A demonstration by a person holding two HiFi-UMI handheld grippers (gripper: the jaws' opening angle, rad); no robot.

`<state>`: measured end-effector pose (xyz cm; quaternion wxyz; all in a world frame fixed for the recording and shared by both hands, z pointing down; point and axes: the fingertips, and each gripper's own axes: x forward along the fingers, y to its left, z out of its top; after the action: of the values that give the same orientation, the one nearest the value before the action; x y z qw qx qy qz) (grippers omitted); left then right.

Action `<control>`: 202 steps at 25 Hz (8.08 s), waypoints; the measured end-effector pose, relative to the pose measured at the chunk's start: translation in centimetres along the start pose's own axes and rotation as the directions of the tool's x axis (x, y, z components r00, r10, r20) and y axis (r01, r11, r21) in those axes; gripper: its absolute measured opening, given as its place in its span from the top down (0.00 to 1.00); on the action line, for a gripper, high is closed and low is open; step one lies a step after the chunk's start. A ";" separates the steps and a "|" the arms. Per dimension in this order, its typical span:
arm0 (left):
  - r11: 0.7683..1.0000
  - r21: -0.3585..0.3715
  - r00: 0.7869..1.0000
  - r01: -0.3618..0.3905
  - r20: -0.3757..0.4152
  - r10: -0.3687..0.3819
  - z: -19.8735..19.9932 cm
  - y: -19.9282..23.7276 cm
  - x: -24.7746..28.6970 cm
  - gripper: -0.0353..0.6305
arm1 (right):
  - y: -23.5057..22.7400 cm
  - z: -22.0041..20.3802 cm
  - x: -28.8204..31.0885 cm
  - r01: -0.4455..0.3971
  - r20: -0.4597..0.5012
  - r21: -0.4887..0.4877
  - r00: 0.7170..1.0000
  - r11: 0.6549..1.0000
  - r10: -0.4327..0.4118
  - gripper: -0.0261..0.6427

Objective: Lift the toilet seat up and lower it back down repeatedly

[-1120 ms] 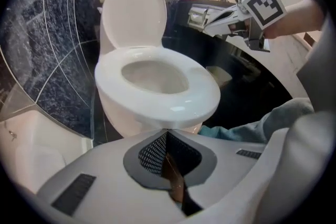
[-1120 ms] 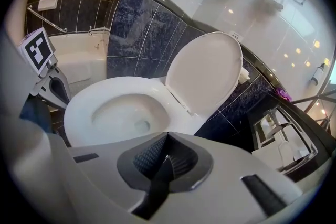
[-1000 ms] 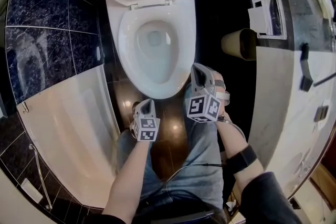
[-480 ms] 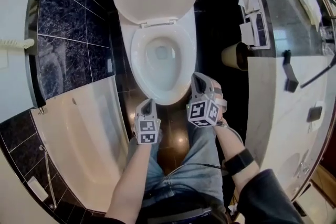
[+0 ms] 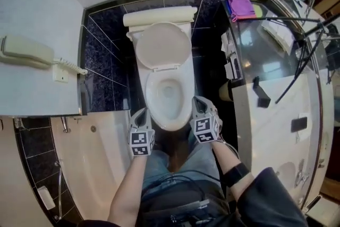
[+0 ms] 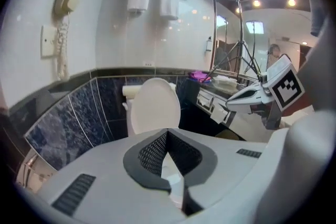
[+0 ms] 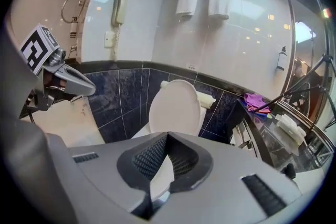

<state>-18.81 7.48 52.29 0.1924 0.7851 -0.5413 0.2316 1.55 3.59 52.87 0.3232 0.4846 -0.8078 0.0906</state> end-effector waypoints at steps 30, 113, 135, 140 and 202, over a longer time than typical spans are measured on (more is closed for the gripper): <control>0.999 -0.005 0.983 -0.037 0.180 0.037 15.1 2.1 -8.4 0.95 | -6.8 10.0 -8.7 0.007 0.133 0.104 0.991 0.995 -0.021 0.94; 0.994 0.091 0.994 0.056 -0.103 -0.047 -16.8 -2.2 13.8 0.95 | 7.8 -40.2 19.3 0.029 -0.097 0.980 0.935 0.198 0.342 0.76; 0.997 0.037 0.973 0.061 -0.226 -0.052 -17.1 -4.1 5.6 0.95 | 3.9 -28.4 12.5 -0.026 -0.074 0.976 0.894 0.217 0.442 0.78; 0.997 -0.078 0.935 -0.017 -0.354 -0.012 -22.2 -3.8 2.8 0.95 | 1.9 -23.7 11.6 -0.052 -0.066 0.969 0.885 0.240 0.461 0.78; 0.983 -0.074 0.986 -0.165 0.022 0.167 13.9 6.6 25.6 0.95 | -15.1 2.5 10.8 -0.318 0.049 0.461 0.941 0.828 0.334 0.94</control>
<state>-15.02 -21.93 55.84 0.1928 0.7330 -0.6156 0.2160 9.73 -13.11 54.98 0.1916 0.4010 -0.8278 0.3424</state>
